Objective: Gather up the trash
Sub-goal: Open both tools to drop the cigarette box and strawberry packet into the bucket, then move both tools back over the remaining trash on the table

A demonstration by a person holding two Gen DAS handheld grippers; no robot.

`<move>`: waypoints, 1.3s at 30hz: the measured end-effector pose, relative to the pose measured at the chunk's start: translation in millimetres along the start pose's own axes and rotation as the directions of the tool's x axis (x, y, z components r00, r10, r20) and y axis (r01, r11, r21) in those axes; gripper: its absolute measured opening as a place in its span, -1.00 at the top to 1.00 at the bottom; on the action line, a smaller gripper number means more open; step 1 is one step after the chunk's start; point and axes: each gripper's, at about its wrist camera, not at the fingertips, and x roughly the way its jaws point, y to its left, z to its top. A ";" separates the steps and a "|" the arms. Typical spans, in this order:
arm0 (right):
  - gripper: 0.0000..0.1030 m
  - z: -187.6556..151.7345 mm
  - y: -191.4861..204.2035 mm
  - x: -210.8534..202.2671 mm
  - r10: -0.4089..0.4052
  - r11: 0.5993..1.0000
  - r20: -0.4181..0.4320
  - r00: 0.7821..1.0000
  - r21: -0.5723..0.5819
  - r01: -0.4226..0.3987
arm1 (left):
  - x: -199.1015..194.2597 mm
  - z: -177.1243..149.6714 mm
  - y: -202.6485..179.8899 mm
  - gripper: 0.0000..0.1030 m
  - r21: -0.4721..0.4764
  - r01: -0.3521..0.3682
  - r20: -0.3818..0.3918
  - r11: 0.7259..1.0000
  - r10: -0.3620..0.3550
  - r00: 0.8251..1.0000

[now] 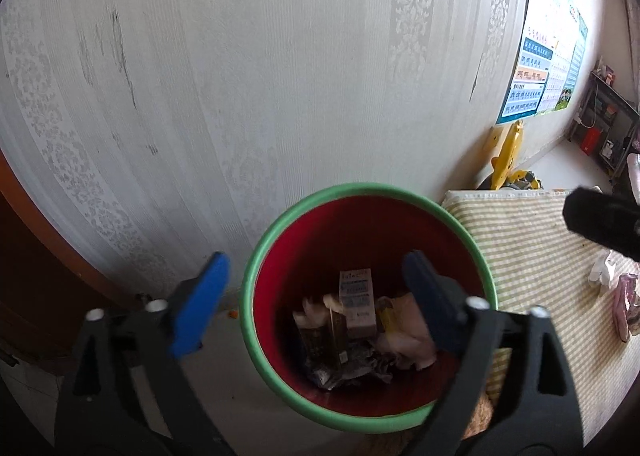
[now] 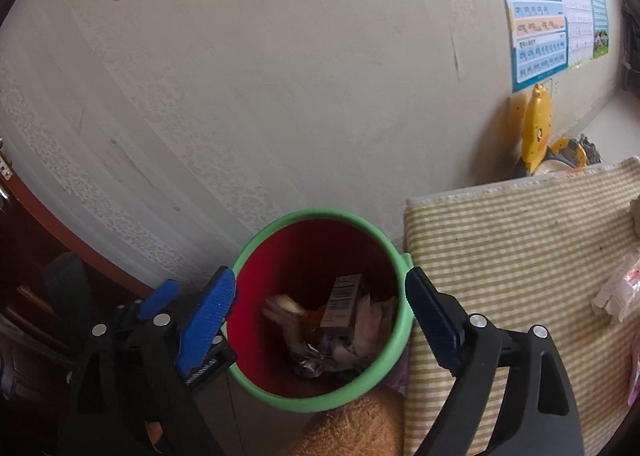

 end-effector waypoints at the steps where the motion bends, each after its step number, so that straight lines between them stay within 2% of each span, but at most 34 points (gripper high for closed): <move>1: -0.62 -0.3 -1.9 -4.5 -0.001 1.000 0.008 1.000 0.000 0.001 | -4.7 1.5 -1.9 -0.90 0.004 -0.007 0.023 1.000 0.007 1.000; 3: -0.67 -3.3 -3.1 -17.1 -0.031 0.999 0.051 0.998 -0.035 0.033 | -11.6 2.7 -6.7 -0.90 0.017 -0.028 0.060 0.999 0.027 0.998; 4: -0.80 -6.6 -2.7 -24.8 -0.063 0.996 0.081 0.995 -0.062 0.068 | -13.9 3.1 -9.5 -0.90 0.024 -0.042 0.072 0.999 0.040 0.997; 5: -0.85 -11.2 -2.7 -33.8 -0.107 0.988 0.125 0.986 -0.096 0.120 | -16.9 3.3 -13.2 -0.90 0.030 -0.059 0.089 0.998 0.056 0.994; 7: -0.85 -20.8 -4.8 -51.3 -0.175 0.967 0.220 0.960 -0.144 0.209 | -22.3 2.7 -16.4 -0.90 0.020 -0.070 0.113 0.997 0.067 0.991; 9: -0.85 -35.3 -11.6 -72.5 -0.236 0.935 0.333 0.913 -0.180 0.307 | -28.7 2.3 -19.3 -0.90 0.001 -0.079 0.138 0.997 0.078 0.987; 11: -0.85 -44.5 -25.2 -86.4 -0.263 0.926 0.352 0.899 -0.169 0.337 | -36.4 1.9 -25.9 -0.90 -0.006 -0.093 0.182 0.996 0.093 0.979; 13: -0.85 -52.3 -52.3 -102.2 -0.257 0.943 0.332 0.908 -0.119 0.311 | -43.4 0.3 -34.2 -0.90 0.006 -0.115 0.217 0.993 0.111 0.970; 15: -0.85 -59.5 -79.9 -113.6 -0.312 0.937 0.307 0.899 -0.057 0.345 | -48.2 -0.4 -44.7 -0.90 0.036 -0.123 0.235 0.992 0.111 0.965; 18: -0.85 -70.4 -137.3 -131.1 -0.445 0.894 0.223 0.867 0.049 0.446 | -55.4 -4.1 -64.4 -0.90 0.105 -0.058 0.225 0.993 0.033 0.974; 19: -0.85 -74.9 -158.6 -136.9 -0.490 0.872 0.182 0.852 0.093 0.481 | -56.8 -5.5 -69.7 -0.90 0.110 -0.051 0.222 0.993 0.025 0.975; 20: -0.85 -81.2 -188.5 -145.6 -0.548 0.834 0.124 0.827 0.154 0.530 | -58.3 -6.8 -76.4 -0.90 0.118 -0.044 0.218 0.992 0.018 0.976; 23: -0.85 -97.6 -245.1 -160.2 -0.628 0.757 0.027 0.778 0.255 0.602 | -59.7 -10.6 -101.8 -0.90 0.158 -0.030 0.206 0.987 -0.003 0.978; 25: -0.85 -108.7 -281.5 -164.9 -0.644 0.722 -0.039 0.764 0.300 0.623 | -58.7 -15.1 -125.4 -0.90 0.203 -0.001 0.197 0.979 -0.040 0.980; 27: -0.75 -115.9 -304.2 -162.1 -0.631 0.718 -0.086 0.771 0.310 0.623 | -55.2 -19.1 -154.3 -0.90 0.260 0.032 0.160 0.965 -0.075 0.984; 30: -0.57 -120.7 -325.7 -149.7 -0.595 0.741 -0.135 0.793 0.290 0.605 | -48.0 -24.5 -194.3 -0.90 0.321 0.089 0.096 0.943 -0.126 0.987; 31: -0.30 -121.6 -327.2 -147.1 -0.589 0.747 -0.141 0.796 0.281 0.602 | -44.2 -26.5 -210.4 -0.90 0.336 0.126 0.064 0.934 -0.156 0.986; 32: -0.14 -124.0 -332.9 -141.0 -0.574 0.759 -0.155 0.804 0.269 0.593 | -40.4 -28.1 -224.7 -0.90 0.342 0.163 0.032 0.926 -0.185 0.982; 34: -0.05 -128.3 -337.0 -137.4 -0.519 0.792 -0.144 0.843 0.289 0.537 | -33.3 -30.5 -251.0 -0.90 0.344 0.208 -0.010 0.916 -0.218 0.976; 35: 0.00 -129.6 -337.8 -138.1 -0.510 0.796 -0.140 0.849 0.298 0.527 | -30.4 -32.5 -258.3 -0.90 0.346 0.215 -0.016 0.913 -0.224 0.975; 36: 0.25 -132.4 -338.1 -139.8 -0.499 0.801 -0.131 0.857 0.309 0.514 | -27.3 -35.3 -269.4 -0.90 0.353 0.223 -0.023 0.909 -0.230 0.973; 37: 0.39 -135.2 -336.7 -143.3 -0.470 0.812 -0.118 0.875 0.331 0.481 | -23.2 -37.2 -282.2 -0.89 0.367 0.232 -0.036 0.901 -0.235 0.971; 39: 0.43 -140.5 -328.4 -152.3 -0.447 0.816 -0.093 0.890 0.365 0.448 | -16.4 -39.3 -301.8 -0.86 0.388 0.247 -0.049 0.888 -0.248 0.968</move>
